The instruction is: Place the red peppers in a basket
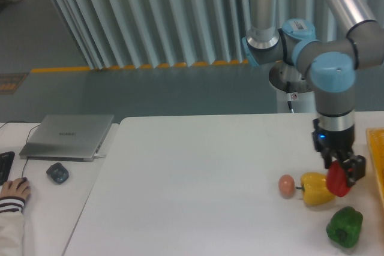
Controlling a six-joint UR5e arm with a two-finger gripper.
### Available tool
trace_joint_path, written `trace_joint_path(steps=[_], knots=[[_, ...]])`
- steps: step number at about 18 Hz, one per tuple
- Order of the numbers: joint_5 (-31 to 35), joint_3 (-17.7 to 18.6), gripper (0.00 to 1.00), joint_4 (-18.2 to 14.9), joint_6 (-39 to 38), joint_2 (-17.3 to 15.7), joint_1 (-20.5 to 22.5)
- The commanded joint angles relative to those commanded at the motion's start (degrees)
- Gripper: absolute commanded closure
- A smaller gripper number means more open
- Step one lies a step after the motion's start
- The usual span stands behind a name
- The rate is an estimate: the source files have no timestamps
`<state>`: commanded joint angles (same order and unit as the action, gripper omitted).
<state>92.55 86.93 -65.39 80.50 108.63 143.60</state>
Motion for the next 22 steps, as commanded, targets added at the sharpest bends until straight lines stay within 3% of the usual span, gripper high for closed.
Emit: trace_joint_path(steps=[8, 13, 18, 19, 21, 22], knots=[[-1.76, -0.09, 0.5, 2.64, 6.76, 0.53, 5.54], [-1.58, 2.97, 0.47, 2.29, 24.74, 0.26, 10.64], [-1.67, 4.3, 0.49, 2.11, 31.89, 0.18, 12.14], [-1.76, 4.39, 0.45, 2.03, 33.13, 0.18, 12.57], [-1.76, 4.39, 0.03, 2.02, 33.23, 0.09, 12.58], [-1.76, 4.39, 0.0, 2.02, 32.62, 0.09, 12.23]])
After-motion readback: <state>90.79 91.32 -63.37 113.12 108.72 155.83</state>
